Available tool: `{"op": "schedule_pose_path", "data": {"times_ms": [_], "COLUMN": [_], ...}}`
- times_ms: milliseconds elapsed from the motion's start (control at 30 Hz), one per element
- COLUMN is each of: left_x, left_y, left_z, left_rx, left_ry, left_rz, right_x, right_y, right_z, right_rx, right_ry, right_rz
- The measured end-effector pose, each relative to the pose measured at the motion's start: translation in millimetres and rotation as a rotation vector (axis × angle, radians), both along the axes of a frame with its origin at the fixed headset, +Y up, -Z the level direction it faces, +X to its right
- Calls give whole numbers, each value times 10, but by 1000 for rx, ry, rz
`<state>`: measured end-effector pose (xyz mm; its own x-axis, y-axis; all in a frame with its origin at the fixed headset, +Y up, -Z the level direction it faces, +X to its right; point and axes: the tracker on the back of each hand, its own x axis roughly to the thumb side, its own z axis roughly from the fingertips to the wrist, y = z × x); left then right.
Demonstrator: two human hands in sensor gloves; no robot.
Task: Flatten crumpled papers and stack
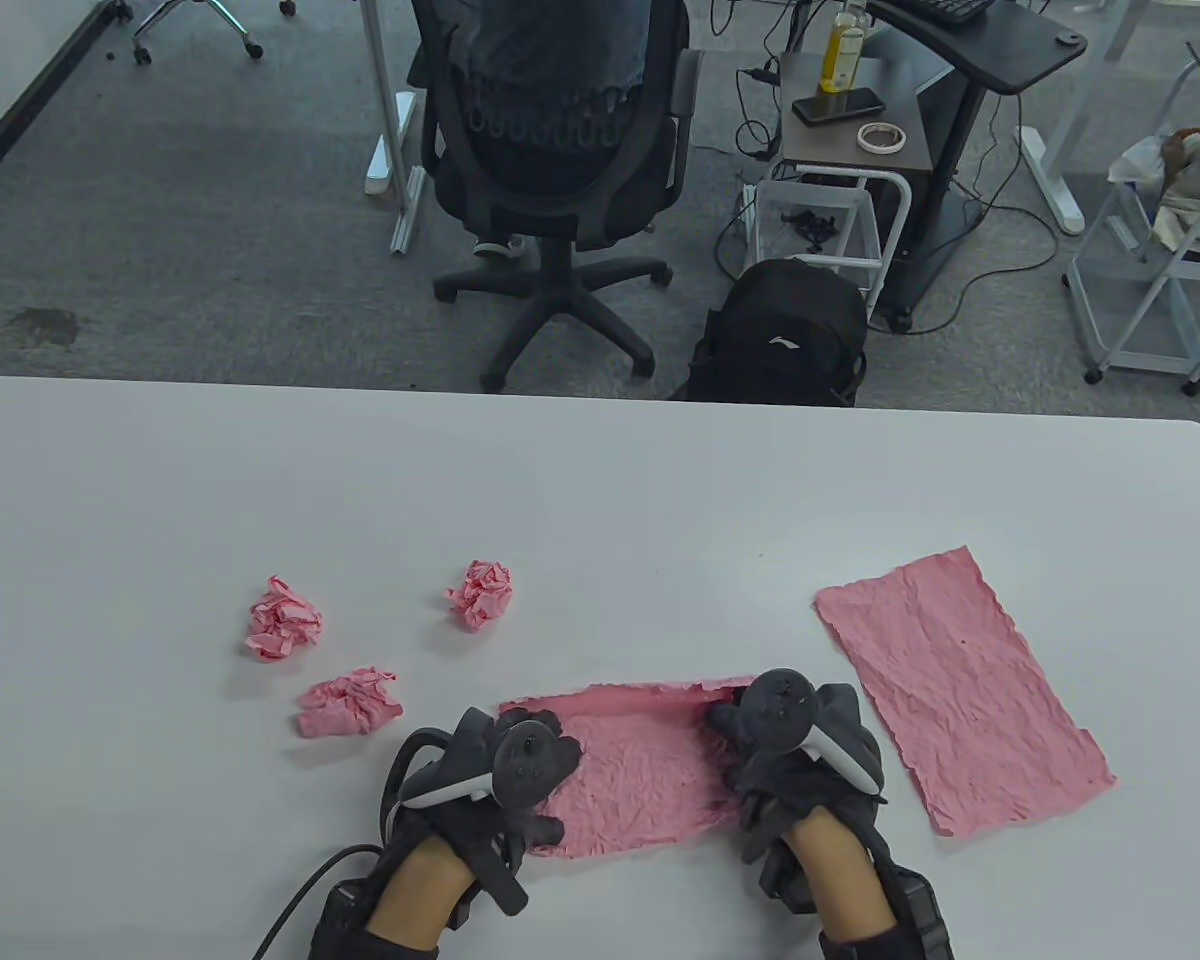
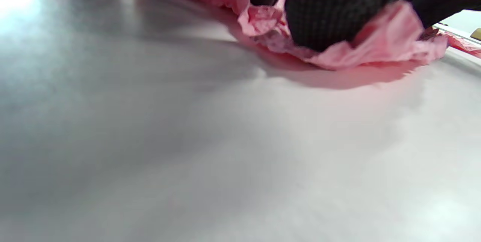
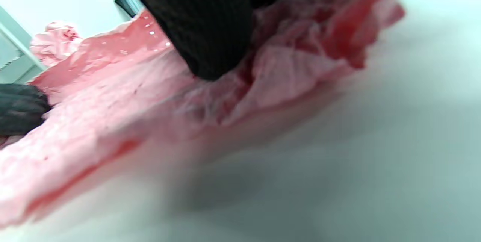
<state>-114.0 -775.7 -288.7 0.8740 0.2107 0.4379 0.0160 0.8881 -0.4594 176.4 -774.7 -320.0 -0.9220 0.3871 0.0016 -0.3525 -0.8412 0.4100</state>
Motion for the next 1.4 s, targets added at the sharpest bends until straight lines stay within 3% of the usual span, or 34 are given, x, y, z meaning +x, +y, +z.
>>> {"op": "schedule_pose_path", "data": {"times_ms": [300,367,500,600,667,733,833,933,1133,1267,1400], "left_x": [-49,-43,-37,-37,-34,-38,-60,-55,-50,-49,-27], "left_y": [-33,-26,-27,-21,-18,-21,-38,-40,-46,-50,-36], "left_z": [3,8,-5,1,-3,-11,-5,-6,-4,1,-5], "left_rx": [-119,-96,-91,-89,-93,-97,-115,-123,-133,-146,-157], "left_ry": [-8,-27,-30,-27,-20,-15,-1,2,1,-7,-24], "left_rz": [-47,-59,-57,-58,-53,-51,-34,-29,-24,-28,-40], "right_x": [334,332,42,-373,-633,-789,-579,-230,247,334,109], "right_y": [3,40,279,386,308,174,21,-22,-8,67,315], "right_z": [-31,-11,55,201,258,266,180,73,25,53,82], "right_rx": [-162,-114,154,312,318,222,-51,-59,-156,-133,130], "right_ry": [-85,-77,44,241,367,454,315,109,-62,-121,12], "right_rz": [26,40,32,37,41,82,171,18,24,92,35]}}
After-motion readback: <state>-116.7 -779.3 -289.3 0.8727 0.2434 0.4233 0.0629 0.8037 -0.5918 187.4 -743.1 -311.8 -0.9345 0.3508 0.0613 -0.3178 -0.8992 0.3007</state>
